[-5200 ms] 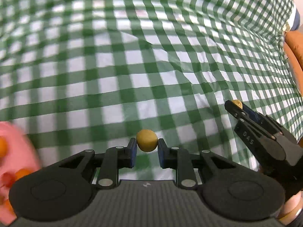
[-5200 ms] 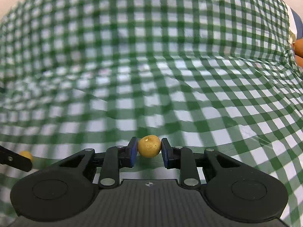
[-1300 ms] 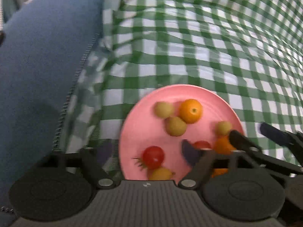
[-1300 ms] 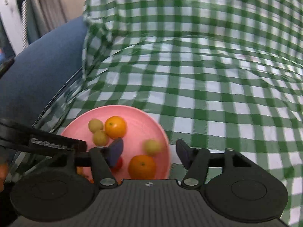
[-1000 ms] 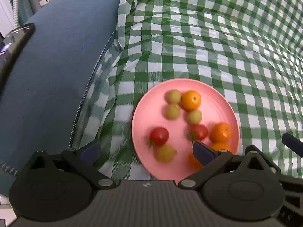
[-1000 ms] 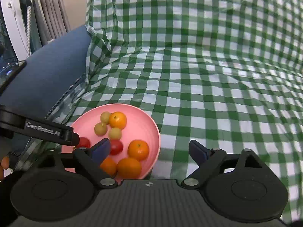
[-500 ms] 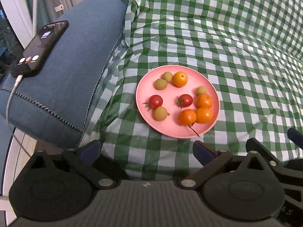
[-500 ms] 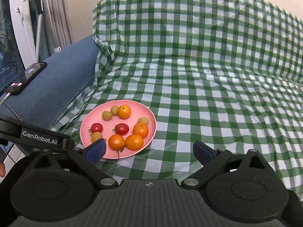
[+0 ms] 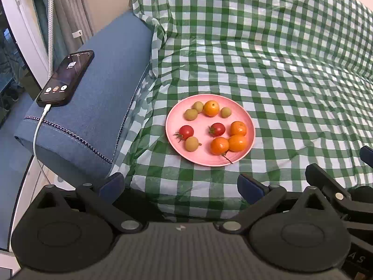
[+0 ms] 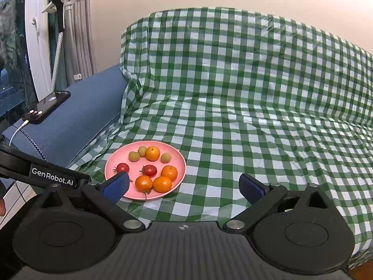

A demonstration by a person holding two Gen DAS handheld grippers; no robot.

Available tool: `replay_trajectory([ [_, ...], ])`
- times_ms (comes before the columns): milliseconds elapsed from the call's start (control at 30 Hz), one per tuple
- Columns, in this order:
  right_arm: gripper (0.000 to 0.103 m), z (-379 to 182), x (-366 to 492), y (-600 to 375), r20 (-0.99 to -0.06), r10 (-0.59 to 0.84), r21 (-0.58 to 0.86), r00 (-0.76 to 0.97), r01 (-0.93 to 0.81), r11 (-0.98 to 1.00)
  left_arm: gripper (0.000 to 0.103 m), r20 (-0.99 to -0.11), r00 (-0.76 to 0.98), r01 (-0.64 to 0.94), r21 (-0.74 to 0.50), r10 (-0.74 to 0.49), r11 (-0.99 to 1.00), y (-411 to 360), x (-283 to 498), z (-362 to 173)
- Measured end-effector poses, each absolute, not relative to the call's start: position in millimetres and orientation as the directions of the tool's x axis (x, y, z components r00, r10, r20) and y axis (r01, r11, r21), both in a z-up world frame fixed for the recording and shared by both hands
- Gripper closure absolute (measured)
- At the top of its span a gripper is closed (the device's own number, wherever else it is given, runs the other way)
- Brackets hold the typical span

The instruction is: Organize fruits

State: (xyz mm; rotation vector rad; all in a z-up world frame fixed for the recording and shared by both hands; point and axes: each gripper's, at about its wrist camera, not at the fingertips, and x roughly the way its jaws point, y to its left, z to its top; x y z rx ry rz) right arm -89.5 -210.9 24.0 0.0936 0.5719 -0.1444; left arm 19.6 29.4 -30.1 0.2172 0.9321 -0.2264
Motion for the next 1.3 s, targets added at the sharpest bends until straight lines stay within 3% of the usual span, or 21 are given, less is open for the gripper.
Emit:
replay_trajectory([
  [467,0.002,29,-109,-213,-0.529,-0.124,0.050,0.839,0.177,0.983,0.000,-0.800,0.593,0.301,0.121,-0.086,0.946,26,0,-24],
  [900,0.001,27,-110,-212,-0.539,-0.128,0.050,0.832,0.183,0.982,0.000,-0.788,0.614,0.220,0.118,-0.044,0.968,30,6,-18],
  [1167,0.001,21,-109,-211,-0.553,-0.120,0.058,0.825,0.182,0.982,0.000,-0.771,0.637,0.240,0.191,-0.006,0.952,26,5,-21],
  [1300,0.001,20,-110,-212,-0.555,-0.120,0.058,0.823,0.182,0.982,0.000,-0.787,0.615,0.269,0.169,-0.034,0.948,25,6,-23],
])
